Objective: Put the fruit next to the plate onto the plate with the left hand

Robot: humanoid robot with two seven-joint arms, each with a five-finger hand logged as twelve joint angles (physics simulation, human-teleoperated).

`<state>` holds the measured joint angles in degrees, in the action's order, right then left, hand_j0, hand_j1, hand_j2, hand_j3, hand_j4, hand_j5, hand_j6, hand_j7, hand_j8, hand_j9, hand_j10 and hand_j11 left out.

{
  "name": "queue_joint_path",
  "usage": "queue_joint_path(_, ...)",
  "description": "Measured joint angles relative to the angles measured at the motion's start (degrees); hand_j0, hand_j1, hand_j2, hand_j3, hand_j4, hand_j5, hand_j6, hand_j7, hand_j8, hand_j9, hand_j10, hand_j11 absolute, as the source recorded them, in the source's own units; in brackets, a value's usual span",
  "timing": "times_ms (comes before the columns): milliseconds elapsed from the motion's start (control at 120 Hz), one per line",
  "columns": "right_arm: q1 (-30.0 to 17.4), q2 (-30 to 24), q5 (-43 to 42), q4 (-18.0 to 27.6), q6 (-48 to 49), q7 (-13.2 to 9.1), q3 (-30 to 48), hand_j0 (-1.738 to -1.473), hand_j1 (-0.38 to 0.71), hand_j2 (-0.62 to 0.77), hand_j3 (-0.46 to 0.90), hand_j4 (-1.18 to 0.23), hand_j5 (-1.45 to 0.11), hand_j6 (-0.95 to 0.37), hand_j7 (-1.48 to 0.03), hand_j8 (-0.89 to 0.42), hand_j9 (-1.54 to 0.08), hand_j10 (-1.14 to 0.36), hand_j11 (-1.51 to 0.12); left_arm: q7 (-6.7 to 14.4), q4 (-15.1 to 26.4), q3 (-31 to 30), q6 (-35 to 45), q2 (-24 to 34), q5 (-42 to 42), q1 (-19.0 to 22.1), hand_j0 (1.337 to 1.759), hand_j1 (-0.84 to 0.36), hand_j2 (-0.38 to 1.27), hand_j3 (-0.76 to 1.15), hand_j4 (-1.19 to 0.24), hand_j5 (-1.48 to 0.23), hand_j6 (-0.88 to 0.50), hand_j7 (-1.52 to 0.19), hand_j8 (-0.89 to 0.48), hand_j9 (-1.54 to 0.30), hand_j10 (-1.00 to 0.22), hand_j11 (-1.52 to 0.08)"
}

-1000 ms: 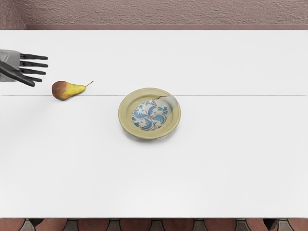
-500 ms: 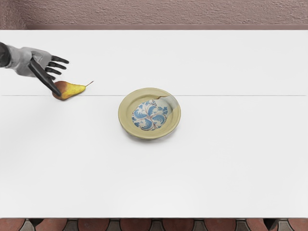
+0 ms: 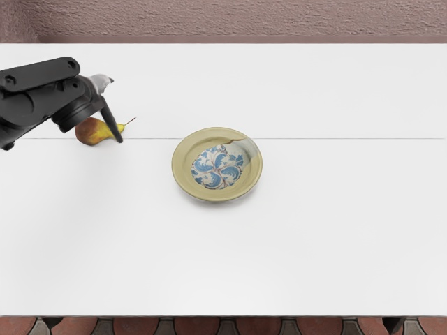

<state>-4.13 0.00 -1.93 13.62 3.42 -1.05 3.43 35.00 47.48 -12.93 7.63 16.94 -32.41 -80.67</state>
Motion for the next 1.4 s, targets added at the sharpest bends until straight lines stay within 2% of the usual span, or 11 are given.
queue_joint_path(92, 0.0, 0.0, 0.0, 0.0, 0.01, 0.0, 0.0, -1.658, -0.33, 0.0, 0.0, -0.01, -0.02, -0.01, -0.02, -0.01, -0.02, -0.01, -0.02, 0.0, -0.44, -4.14, 0.61, -0.93, -2.53, -0.3, 1.658, 0.32, 0.01, 0.0, -0.02, -0.03, -0.03, -0.03, -0.03, -0.03, -0.02, -0.03)
queue_joint_path(167, 0.0, 0.0, 0.0, 0.0, 0.0, 0.0, 0.0, -1.658, -0.33, 0.0, 0.0, -0.01, -0.02, -0.01, -0.02, -0.01, -0.02, -0.01, -0.02, 0.0, -2.67, -6.09, 2.59, -2.66, -3.9, 0.36, 1.658, 0.32, 0.01, 0.0, -0.03, -0.03, -0.03, -0.03, -0.03, -0.03, -0.03, -0.03)
queue_joint_path(400, 0.0, 0.0, 0.0, 0.0, 0.0, 0.0, 0.0, -1.658, -0.33, 0.0, 0.0, -0.01, -0.02, -0.01, -0.02, -0.01, -0.02, -0.01, -0.02, 0.0, -5.28, -9.07, 6.36, -3.18, -5.05, 1.66, 1.658, 0.29, 0.01, 0.0, -0.05, -0.06, -0.05, -0.06, -0.05, -0.06, -0.05, -0.06)
queue_joint_path(833, 0.0, 0.0, 0.0, 0.0, 0.01, 0.0, 0.0, -1.658, -0.33, 0.0, 0.0, -0.01, -0.02, -0.01, -0.02, -0.01, -0.02, -0.01, -0.02, 0.0, -5.64, -14.06, 6.56, -4.9, -5.18, 2.98, 1.658, 0.03, 0.06, 0.0, -0.27, -0.35, -0.28, -0.35, -0.27, -0.35, -0.27, -0.35)
queue_joint_path(1400, 0.0, 0.0, 0.02, 0.0, 0.01, 0.0, 0.02, -1.658, -0.33, 0.0, 0.0, -0.01, -0.02, -0.01, -0.02, -0.01, -0.02, -0.01, -0.02, 0.0, -5.65, -16.9, 6.13, -5.69, -5.23, 3.68, 1.658, -0.18, 0.09, 0.0, -0.45, -0.57, -0.44, -0.57, -0.42, -0.57, -0.44, -0.57)
